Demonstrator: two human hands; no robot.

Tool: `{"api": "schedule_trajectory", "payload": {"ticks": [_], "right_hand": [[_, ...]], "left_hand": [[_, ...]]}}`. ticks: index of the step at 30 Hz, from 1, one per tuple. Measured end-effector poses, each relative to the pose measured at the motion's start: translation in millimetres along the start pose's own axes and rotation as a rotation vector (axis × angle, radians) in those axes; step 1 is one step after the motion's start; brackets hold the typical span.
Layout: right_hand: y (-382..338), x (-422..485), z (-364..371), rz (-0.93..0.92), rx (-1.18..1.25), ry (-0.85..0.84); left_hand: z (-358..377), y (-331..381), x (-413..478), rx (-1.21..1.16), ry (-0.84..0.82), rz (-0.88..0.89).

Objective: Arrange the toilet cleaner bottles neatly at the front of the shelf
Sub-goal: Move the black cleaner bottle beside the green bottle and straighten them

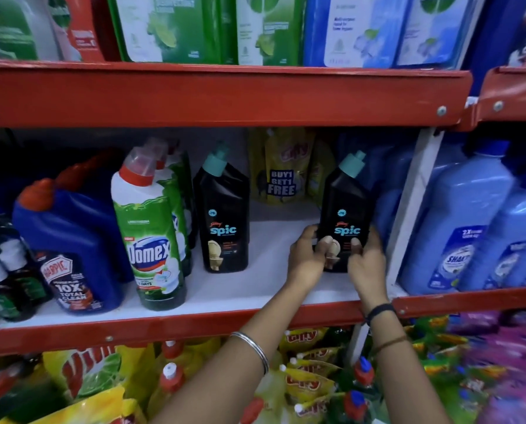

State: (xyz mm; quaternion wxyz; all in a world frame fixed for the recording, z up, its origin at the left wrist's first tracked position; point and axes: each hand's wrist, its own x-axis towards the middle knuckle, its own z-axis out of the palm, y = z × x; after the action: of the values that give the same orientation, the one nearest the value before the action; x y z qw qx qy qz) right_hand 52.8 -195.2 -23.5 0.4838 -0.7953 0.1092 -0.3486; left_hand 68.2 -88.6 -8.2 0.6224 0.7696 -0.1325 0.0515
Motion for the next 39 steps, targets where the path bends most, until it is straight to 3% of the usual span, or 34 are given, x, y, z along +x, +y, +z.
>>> {"api": "schedule_trajectory", "payload": {"ticks": [4, 14, 21, 31, 39], "right_hand": [[-6, -6, 1, -0.064, -0.016, -0.007], [-63, -59, 27, -0.143, 0.333, -0.17], [-86, -96, 64, -0.115, 0.432, -0.297], [-88, -120, 87, -0.075, 0.408, -0.33], [-82, -119, 82, -0.083, 0.374, -0.348]], "left_hand": [[-12, -1, 0, 0.035, 0.105, 0.001], [-99, 3, -49, 0.167, 0.27, 0.196], [-149, -15, -77, 0.18, 0.389, 0.172], [-165, -29, -91, 0.223, 0.418, 0.121], [-161, -30, -93, 0.207, 0.341, 0.124]]}}
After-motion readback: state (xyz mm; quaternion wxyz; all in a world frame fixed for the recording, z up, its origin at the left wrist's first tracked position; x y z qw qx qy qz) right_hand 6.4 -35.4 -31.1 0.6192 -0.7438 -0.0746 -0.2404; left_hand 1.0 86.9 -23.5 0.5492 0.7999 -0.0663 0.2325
